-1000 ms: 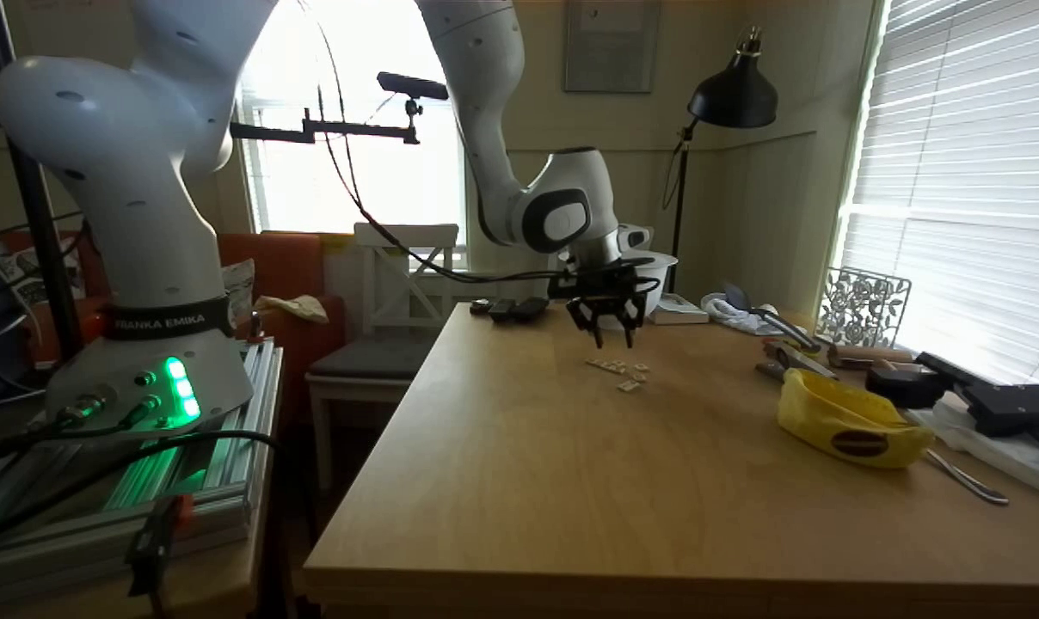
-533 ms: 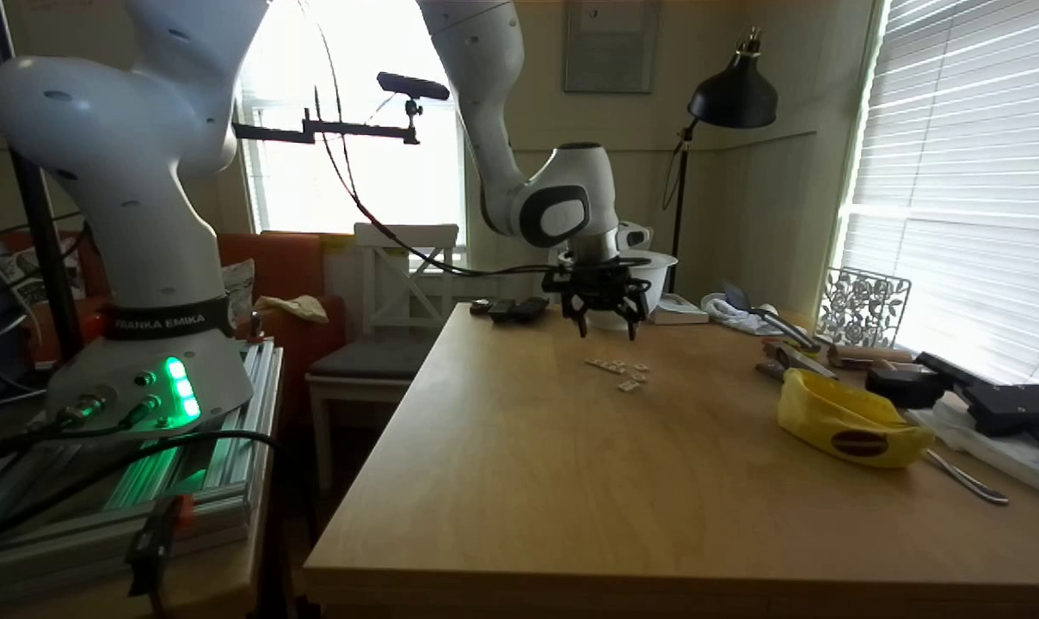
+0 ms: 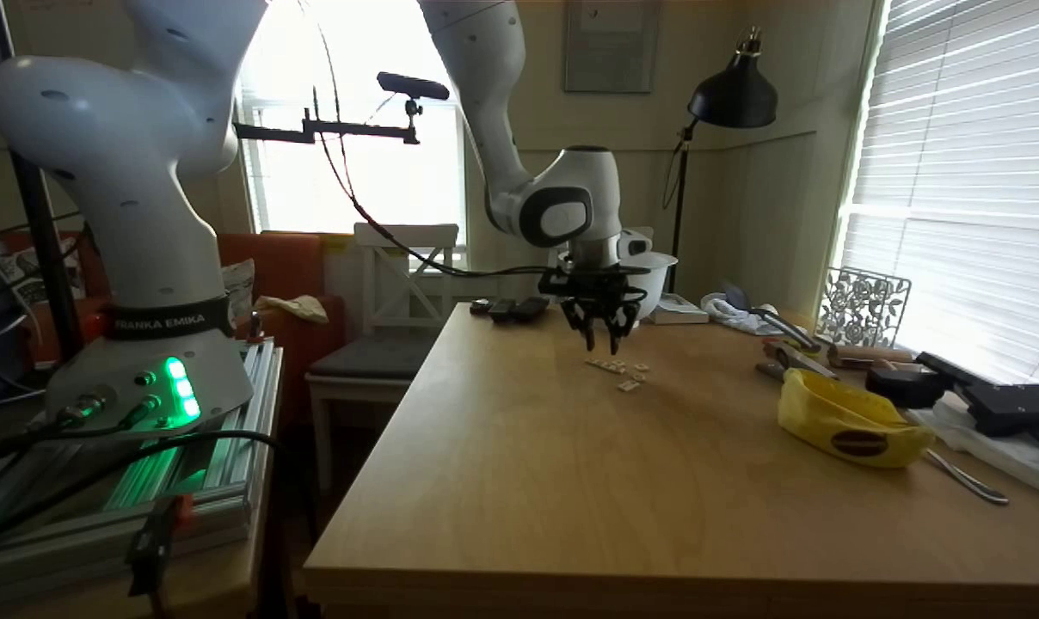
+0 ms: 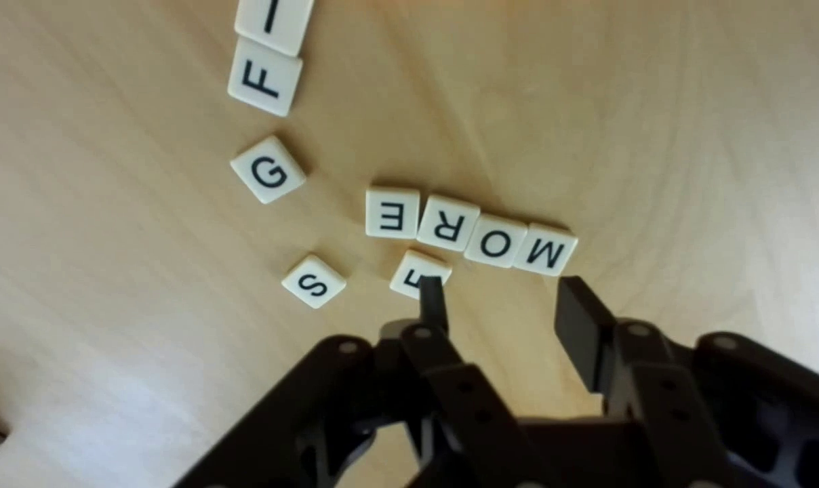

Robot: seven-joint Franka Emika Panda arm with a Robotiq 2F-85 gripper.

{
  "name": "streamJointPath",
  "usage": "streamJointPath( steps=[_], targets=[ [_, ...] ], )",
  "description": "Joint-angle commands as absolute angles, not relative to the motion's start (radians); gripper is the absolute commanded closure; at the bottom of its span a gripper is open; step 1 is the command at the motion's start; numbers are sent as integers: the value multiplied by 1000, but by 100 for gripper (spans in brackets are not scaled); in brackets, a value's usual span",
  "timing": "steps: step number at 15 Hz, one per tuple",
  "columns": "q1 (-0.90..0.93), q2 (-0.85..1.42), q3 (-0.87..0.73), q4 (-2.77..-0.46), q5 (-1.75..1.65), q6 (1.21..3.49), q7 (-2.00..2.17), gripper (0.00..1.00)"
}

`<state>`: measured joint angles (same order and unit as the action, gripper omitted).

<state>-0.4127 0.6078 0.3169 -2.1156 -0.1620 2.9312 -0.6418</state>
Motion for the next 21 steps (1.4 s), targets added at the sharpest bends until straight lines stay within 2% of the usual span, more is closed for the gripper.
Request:
streamJointPath(
  steps=[1, 3, 4, 21],
  targets=[
    [-416, 608, 314, -2107, -126, 2916, -667, 84],
    [-409, 610, 301, -2104, -128, 2916, -660, 98],
    [-410, 612, 299, -2103, -128, 2920, -661, 99],
    [-422, 656, 299, -2057, -136, 2965, -674, 100]
  ],
)
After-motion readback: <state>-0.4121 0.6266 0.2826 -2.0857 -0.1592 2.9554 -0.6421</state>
